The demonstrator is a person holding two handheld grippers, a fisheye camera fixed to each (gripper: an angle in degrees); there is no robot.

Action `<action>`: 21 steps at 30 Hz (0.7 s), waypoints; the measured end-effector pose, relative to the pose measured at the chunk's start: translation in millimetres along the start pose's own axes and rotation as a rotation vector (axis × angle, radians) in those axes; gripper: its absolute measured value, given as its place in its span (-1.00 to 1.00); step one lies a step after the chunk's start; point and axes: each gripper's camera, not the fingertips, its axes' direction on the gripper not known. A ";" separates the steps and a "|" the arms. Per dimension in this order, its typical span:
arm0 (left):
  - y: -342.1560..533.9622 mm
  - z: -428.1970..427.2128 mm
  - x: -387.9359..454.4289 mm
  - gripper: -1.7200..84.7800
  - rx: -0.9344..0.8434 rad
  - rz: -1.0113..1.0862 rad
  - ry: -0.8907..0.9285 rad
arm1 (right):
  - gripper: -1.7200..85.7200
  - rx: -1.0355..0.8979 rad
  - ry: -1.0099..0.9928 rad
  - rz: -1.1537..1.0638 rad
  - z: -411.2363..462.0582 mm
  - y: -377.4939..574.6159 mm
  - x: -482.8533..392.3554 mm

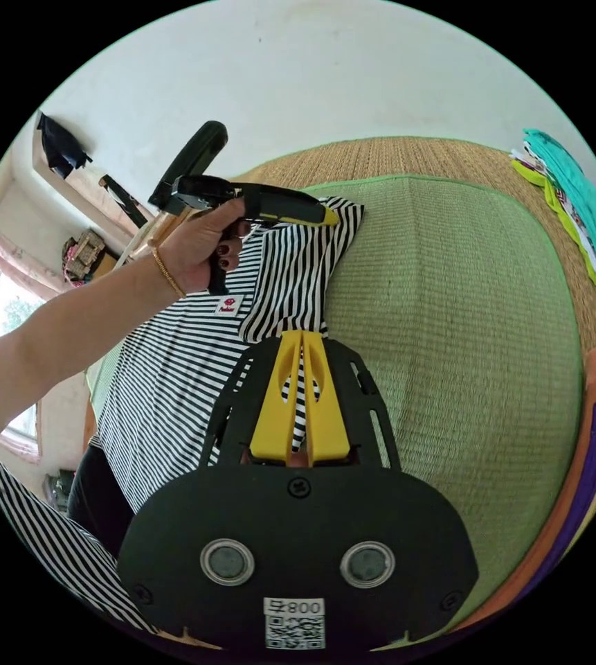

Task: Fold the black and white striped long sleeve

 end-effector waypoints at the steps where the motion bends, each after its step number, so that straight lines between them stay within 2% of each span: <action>1: 1.4 -1.0 2.1 -0.96 -0.014 0.004 -0.014 | -0.96 0.001 -0.007 0.004 4.5 -0.8 0.0; 9: 59.1 -74.6 37.1 -0.96 0.056 0.045 0.120 | -0.96 0.003 0.006 -0.004 27.3 -2.9 -6.8; 16: 132.9 -125.1 80.7 -0.96 0.036 0.101 0.027 | -0.96 0.000 0.077 -0.038 53.5 -3.1 -25.0; 21: 169.3 -143.7 100.1 -0.96 -0.100 0.131 -0.048 | -0.96 0.006 0.234 -0.106 76.2 0.8 -54.9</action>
